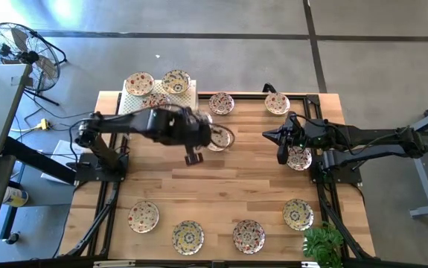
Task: Pick & Place Mini bowls
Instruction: Stack the yellow patterned bowl on the yellow patterned bowl on the shelf
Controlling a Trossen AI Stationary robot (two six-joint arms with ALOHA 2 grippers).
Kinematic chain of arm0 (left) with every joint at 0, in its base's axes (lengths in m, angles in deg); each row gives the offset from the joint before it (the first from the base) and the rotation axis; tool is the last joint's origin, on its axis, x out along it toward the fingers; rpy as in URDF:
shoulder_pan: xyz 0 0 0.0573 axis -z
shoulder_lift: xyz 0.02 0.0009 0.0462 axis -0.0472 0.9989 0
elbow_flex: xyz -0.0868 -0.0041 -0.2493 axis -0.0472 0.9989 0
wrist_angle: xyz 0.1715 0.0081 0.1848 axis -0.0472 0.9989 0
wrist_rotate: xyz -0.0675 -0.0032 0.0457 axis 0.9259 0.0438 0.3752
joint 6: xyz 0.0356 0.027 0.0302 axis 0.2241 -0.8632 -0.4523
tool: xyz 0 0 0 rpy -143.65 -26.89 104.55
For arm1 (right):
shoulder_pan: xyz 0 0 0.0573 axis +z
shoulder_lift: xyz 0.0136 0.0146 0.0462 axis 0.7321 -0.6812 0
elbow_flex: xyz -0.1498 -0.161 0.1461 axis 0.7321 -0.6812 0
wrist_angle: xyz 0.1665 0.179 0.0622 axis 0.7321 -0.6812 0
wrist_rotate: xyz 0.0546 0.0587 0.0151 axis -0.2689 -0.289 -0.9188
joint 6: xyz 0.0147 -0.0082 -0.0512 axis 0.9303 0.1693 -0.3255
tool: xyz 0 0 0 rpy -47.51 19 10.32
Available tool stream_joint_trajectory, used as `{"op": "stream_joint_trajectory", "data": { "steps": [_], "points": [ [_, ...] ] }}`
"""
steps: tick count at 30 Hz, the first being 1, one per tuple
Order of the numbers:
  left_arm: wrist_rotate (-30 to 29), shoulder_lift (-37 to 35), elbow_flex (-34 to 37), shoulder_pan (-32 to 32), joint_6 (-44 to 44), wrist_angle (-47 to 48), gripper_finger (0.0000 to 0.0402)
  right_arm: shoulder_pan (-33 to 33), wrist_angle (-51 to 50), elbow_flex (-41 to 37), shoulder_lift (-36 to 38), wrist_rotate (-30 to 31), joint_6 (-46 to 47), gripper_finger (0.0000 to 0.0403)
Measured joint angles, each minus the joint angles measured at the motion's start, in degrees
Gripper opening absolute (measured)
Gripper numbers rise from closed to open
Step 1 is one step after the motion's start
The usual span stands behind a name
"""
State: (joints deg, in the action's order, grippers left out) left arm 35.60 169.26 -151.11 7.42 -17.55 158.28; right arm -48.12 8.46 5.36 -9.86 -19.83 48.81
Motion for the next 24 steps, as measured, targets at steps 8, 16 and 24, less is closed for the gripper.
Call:
{"op": "stream_joint_trajectory", "data": {
  "steps": [8, 16, 24],
  "points": [
    [0.3, -1.3, -0.7, -7.2, -6.4, 0.8, 0.0001, 0.0, 0.0, 0.0, 0.0, 0.0, 0.0, 0.0000],
    [4.0, -3.9, -0.4, -16.9, -14.1, 3.2, 0.0001, 0.0, 0.0, 0.0, 0.0, 0.0, 0.0, 0.0000],
    [9.4, -6.9, -0.7, -26.5, -21.9, 0.6, 0.0001, 0.0, 0.0, 0.0, 0.0, 0.0, 0.0, 0.0000]
  ]
}}
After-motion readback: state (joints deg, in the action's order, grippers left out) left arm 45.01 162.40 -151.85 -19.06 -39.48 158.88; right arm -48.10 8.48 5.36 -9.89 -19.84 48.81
